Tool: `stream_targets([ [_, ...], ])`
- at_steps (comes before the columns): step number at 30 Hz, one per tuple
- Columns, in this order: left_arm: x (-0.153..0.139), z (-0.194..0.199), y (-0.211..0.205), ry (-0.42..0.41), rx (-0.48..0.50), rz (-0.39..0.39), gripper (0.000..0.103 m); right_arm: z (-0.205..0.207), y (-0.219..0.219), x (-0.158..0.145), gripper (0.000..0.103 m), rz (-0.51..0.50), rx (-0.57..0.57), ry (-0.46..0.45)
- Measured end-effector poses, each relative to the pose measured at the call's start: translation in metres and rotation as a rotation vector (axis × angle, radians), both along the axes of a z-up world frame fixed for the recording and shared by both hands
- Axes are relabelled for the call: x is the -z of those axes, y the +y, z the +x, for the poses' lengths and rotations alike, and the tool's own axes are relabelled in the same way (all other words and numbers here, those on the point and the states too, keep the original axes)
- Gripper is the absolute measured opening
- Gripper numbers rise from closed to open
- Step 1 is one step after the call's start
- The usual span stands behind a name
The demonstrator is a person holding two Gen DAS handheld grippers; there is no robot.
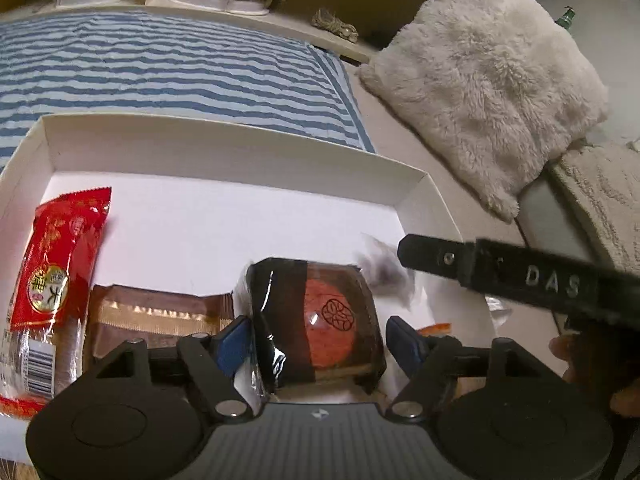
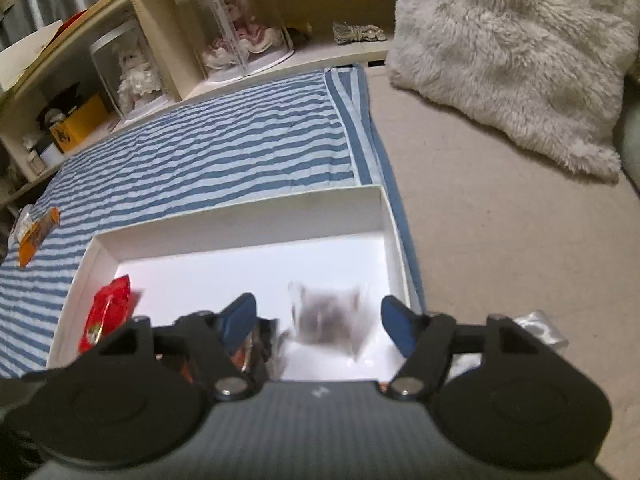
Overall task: Organize snacks
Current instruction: 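Carry the candy packet and dark square cake over the white box, then lower both snacks into the box and open both grippers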
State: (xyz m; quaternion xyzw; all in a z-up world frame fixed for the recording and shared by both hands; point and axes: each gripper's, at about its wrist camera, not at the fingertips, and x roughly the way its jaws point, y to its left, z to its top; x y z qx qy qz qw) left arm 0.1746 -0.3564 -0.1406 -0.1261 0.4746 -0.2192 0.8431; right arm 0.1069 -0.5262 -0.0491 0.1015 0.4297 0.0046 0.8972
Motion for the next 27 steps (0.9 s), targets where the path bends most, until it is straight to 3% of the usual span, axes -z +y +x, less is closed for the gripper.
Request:
stream_targets([
  [9,-0.008,-0.009,0.006,0.010,0.035,0.031,0.076,-0.020,-0.010,-0.012,0.075,0.034,0.035,0.002],
  [11,-0.013,-0.011,0.006,-0.001,0.044,0.039,0.082,-0.025,-0.011,-0.014,0.076,0.030,0.037,-0.002],
  [18,-0.032,-0.021,0.010,-0.042,0.077,0.072,0.087,-0.043,-0.014,-0.028,0.080,0.045,0.051,-0.030],
  [23,-0.043,-0.028,0.015,-0.057,0.093,0.094,0.100,-0.056,-0.015,-0.036,0.084,0.034,0.049,-0.043],
  [27,-0.051,-0.032,0.021,-0.068,0.096,0.109,0.103,-0.068,-0.014,-0.040,0.093,0.023,0.056,-0.049],
])
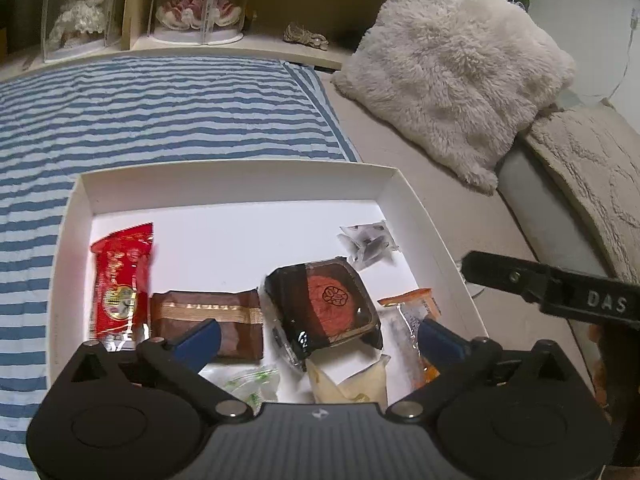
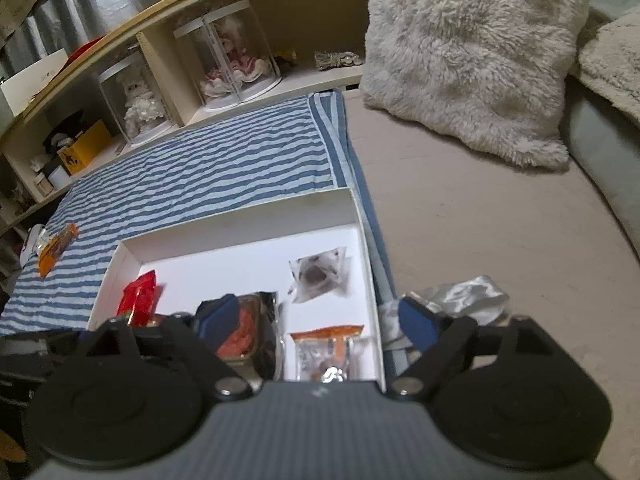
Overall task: Organize snacks
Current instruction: 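Lower both snacks into the box and open both grippers, then lift both open grippers away from the box toward the orange packet on the bed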
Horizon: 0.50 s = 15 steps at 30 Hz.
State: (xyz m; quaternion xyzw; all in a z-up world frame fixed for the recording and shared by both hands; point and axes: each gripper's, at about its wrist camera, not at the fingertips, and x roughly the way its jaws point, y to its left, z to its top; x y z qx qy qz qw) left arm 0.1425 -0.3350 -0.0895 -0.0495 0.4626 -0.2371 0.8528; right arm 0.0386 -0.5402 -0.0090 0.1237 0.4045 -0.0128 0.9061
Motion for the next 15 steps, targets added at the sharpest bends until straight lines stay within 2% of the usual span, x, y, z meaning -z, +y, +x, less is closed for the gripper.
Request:
stream_targets([
  [4,-0.008,-0.004,0.008,-0.015,-0.005,0.010,0.103,-0.012,0.003,-0.005,0.102,0.000,0.010,-0.021],
  [15,-0.027,-0.010,0.040,-0.078,-0.027,-0.004,0.103,-0.032,0.017,-0.018,0.102,-0.029,0.005,-0.052],
])
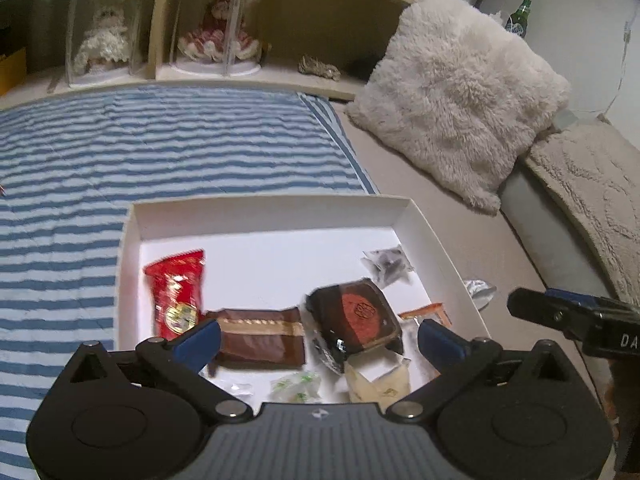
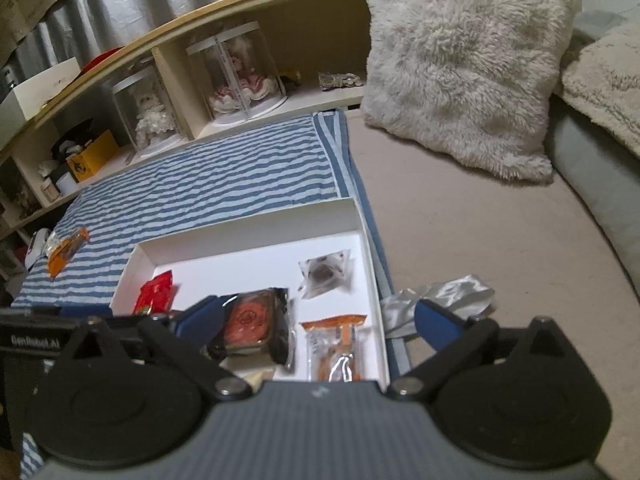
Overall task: Organize snacks
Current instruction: 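Lift both open grippers away from the box toward the orange packet on the bed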
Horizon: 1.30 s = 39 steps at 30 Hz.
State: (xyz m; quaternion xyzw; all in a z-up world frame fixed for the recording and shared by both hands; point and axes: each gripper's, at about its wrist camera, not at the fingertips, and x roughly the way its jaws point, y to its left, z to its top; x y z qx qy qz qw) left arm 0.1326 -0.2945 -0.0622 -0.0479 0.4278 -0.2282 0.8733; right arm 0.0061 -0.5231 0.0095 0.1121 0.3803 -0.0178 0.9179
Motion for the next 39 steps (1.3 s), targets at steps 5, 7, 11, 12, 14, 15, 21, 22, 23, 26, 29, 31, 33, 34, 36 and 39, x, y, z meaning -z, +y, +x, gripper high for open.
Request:
stream_targets([
  [5,-0.006,0.000,0.019,-0.034,-0.007,-0.015,0.103,-0.002,0.014,-0.007,0.102,-0.017,-0.010,-0.003],
  [7,-0.008,0.001,0.029,-0.041,-0.015,-0.016,0.103,0.000,0.021,-0.009,0.102,-0.029,-0.018,-0.004],
  [11,-0.010,0.003,0.050,-0.049,-0.030,-0.009,0.103,0.007,0.039,-0.010,0.102,-0.049,-0.037,-0.003],
  [12,-0.010,0.004,0.056,-0.049,-0.036,-0.012,0.103,0.011,0.043,-0.010,0.102,-0.053,-0.042,-0.004],
  [14,-0.011,0.006,0.069,-0.050,-0.047,-0.013,0.103,0.015,0.053,-0.010,0.102,-0.056,-0.055,-0.006],
  [15,-0.012,0.007,0.076,-0.053,-0.053,-0.011,0.103,0.018,0.058,-0.010,0.102,-0.058,-0.063,-0.006],
  [21,-0.013,0.012,0.117,-0.063,-0.096,0.016,0.103,0.033,0.090,-0.010,0.102,-0.057,-0.102,-0.011],
  [22,-0.014,0.013,0.125,-0.064,-0.104,0.018,0.103,0.036,0.096,-0.010,0.102,-0.055,-0.109,-0.012],
  [23,-0.014,0.013,0.131,-0.065,-0.112,0.020,0.103,0.038,0.102,-0.010,0.102,-0.054,-0.115,-0.013],
  [26,-0.015,0.014,0.152,-0.068,-0.135,0.030,0.103,0.047,0.119,-0.009,0.102,-0.053,-0.135,-0.015],
  [29,-0.016,0.015,0.173,-0.072,-0.153,0.039,0.103,0.055,0.136,-0.008,0.102,-0.052,-0.148,-0.016],
  [31,-0.017,0.015,0.186,-0.074,-0.166,0.042,0.103,0.060,0.146,-0.008,0.102,-0.047,-0.158,-0.019],
  [33,-0.017,0.015,0.200,-0.076,-0.181,0.046,0.103,0.064,0.157,-0.008,0.102,-0.040,-0.167,-0.022],
  [34,-0.018,0.015,0.206,-0.076,-0.187,0.047,0.103,0.066,0.161,-0.008,0.102,-0.037,-0.171,-0.023],
  [36,-0.019,0.015,0.218,-0.081,-0.196,0.051,0.103,0.069,0.170,-0.008,0.102,-0.029,-0.179,-0.022],
  [39,-0.020,0.015,0.235,-0.087,-0.215,0.049,0.103,0.074,0.187,-0.008,0.102,-0.022,-0.200,-0.019],
])
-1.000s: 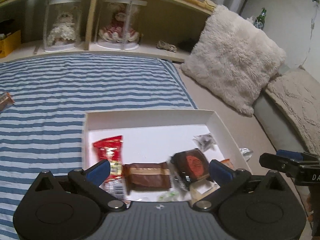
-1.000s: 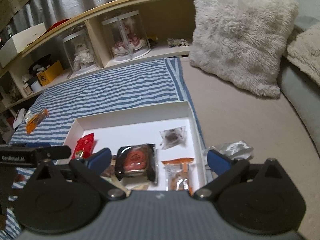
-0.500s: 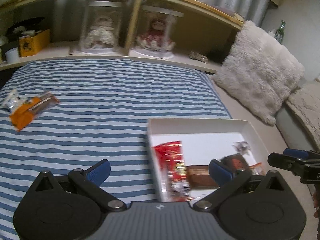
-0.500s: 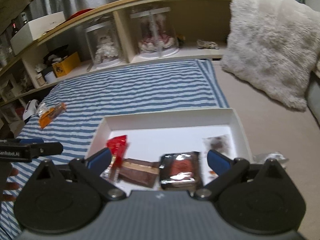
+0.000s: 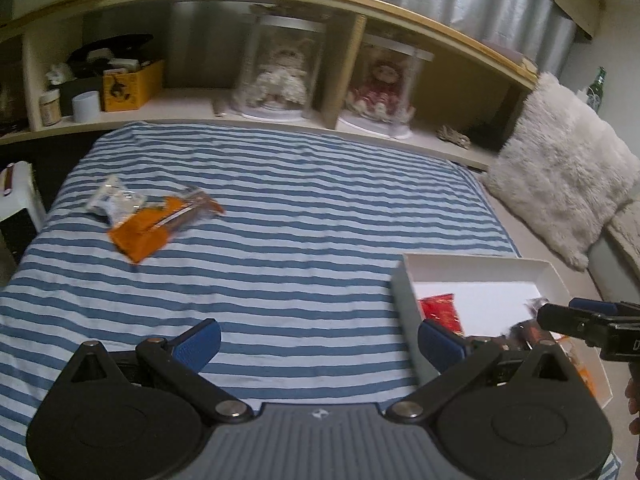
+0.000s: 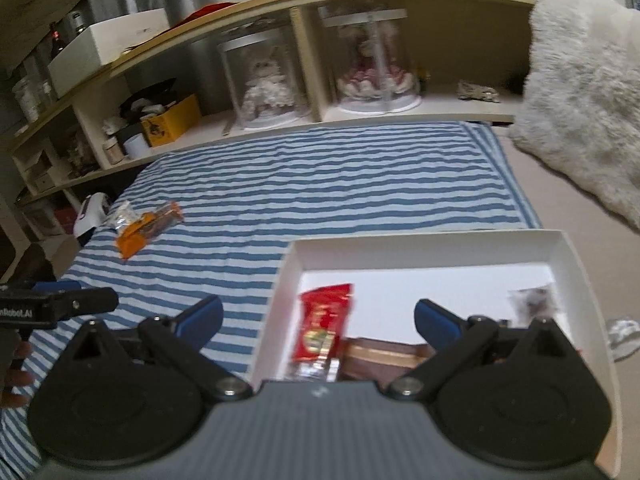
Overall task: Organize snacks
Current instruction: 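Lift both open grippers away from the box toward the orange packet on the bed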
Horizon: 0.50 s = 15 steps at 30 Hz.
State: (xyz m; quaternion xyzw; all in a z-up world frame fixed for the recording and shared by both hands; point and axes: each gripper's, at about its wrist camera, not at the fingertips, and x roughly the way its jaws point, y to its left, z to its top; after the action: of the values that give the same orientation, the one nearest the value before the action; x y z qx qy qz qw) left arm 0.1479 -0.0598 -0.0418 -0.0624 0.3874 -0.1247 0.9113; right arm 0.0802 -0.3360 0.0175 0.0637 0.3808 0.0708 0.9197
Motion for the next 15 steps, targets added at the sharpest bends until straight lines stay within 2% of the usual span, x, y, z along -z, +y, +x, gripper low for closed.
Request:
stream_targets([
  [15,-0.008,0.009,0.091,-0.045,-0.091,-0.007,0.103,0.029,0.087,-0.001,0.102,0.030,-0.112,-0.048],
])
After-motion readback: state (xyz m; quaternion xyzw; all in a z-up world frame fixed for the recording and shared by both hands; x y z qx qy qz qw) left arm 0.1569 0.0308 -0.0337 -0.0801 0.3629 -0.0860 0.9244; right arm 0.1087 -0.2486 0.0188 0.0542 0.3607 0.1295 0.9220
